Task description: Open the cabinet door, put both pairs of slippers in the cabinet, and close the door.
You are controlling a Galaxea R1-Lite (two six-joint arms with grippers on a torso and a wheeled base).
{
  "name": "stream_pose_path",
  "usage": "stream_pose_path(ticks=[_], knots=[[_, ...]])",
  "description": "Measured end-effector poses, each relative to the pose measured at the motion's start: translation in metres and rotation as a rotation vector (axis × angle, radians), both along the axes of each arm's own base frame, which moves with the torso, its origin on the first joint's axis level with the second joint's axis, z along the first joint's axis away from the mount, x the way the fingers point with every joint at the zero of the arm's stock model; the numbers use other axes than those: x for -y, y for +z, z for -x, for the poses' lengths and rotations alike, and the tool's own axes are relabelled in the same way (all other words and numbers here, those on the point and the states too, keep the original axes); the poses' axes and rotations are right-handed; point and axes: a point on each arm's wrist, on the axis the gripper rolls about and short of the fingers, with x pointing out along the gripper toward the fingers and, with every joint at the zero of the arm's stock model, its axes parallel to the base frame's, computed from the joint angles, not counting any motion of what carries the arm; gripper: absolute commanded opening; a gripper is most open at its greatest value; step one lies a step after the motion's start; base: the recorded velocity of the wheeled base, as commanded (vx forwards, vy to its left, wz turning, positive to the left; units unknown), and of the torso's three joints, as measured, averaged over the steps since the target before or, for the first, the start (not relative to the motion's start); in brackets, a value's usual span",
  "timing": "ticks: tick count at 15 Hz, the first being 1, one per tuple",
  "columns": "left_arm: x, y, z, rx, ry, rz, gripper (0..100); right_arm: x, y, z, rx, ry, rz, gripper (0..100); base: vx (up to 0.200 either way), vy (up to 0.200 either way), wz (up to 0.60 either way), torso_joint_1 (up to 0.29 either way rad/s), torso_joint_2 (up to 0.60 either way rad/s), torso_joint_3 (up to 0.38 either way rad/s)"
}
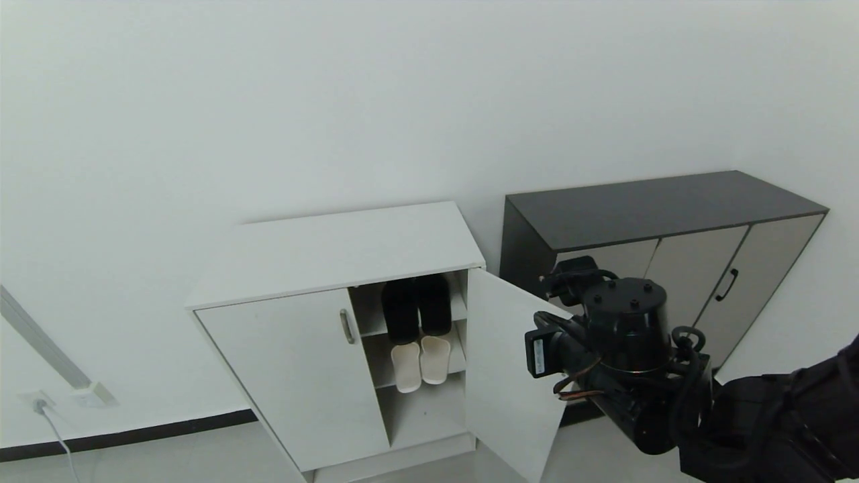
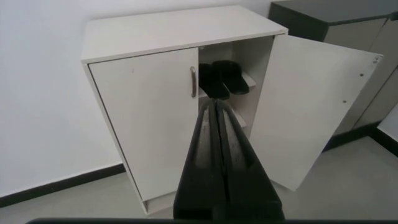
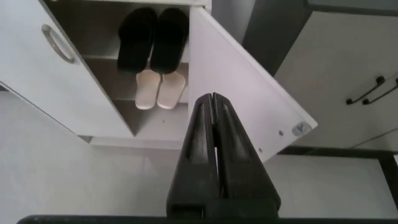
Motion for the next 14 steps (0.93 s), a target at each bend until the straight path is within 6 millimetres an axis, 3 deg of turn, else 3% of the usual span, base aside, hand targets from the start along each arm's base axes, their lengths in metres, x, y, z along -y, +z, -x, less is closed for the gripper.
stream_pose_path(ticks=[8, 14], knots=[[0.0, 0.0, 0.0, 0.001, 0.0, -0.001, 0, 0.006, -0.007, -0.029, -0.007, -0.02, -0.015, 0, 0.0, 0.0, 0.0, 0.0, 0.0, 0.0], [0.0, 0.0, 0.0, 0.001, 0.0, -0.001, 0, 0.032, 0.0, -0.075, -0.006, -0.017, -0.064, 0, 0.0, 0.0, 0.0, 0.0, 0.0, 0.0]])
